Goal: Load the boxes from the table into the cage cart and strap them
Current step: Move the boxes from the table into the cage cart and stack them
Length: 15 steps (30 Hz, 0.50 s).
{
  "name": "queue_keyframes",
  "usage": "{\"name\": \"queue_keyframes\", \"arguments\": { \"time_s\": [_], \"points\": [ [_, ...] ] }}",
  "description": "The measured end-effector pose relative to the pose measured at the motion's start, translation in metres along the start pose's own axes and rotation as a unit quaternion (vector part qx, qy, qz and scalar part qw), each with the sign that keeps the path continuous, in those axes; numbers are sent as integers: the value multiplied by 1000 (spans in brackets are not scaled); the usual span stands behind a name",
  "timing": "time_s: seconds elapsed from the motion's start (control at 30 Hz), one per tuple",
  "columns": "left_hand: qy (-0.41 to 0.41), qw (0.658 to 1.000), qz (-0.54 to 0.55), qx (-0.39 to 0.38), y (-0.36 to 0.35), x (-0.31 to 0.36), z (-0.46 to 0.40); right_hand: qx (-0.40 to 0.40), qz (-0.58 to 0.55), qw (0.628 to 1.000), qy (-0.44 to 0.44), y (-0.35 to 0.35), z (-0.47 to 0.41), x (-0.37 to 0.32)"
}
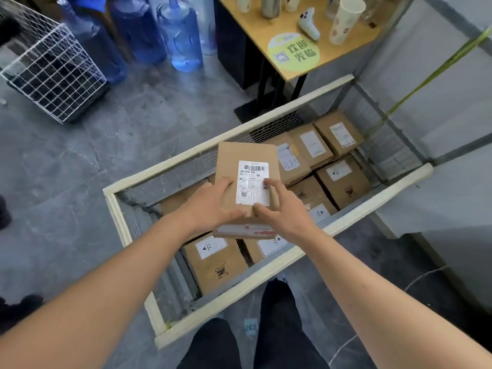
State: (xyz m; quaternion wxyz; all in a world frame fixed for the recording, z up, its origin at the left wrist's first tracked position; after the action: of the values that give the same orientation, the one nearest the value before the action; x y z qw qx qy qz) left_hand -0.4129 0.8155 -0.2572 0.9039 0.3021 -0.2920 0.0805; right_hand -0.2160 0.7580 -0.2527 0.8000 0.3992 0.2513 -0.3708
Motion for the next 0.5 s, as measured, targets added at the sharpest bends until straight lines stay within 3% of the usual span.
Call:
{"name": "queue_keyframes", "arguments": {
  "time_s": [0.5],
  "points": [
    [120, 975, 185, 33, -81, -70, -201, -146, 17, 989, -31, -8, -215, 144]
  ]
}}
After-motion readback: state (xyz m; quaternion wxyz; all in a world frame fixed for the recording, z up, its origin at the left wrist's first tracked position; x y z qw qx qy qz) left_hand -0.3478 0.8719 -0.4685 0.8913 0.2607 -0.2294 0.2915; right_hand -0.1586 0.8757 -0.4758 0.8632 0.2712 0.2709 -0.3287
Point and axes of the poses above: each hand's wrist, its own z-axis away from the middle knuckle, its own y-axis out of the back of the hand, x = y × z, the point moved 6 cm from there along -z, towards the middle knuckle, and after that the axes turned 14 degrees about -x, right-handed, at the moved point
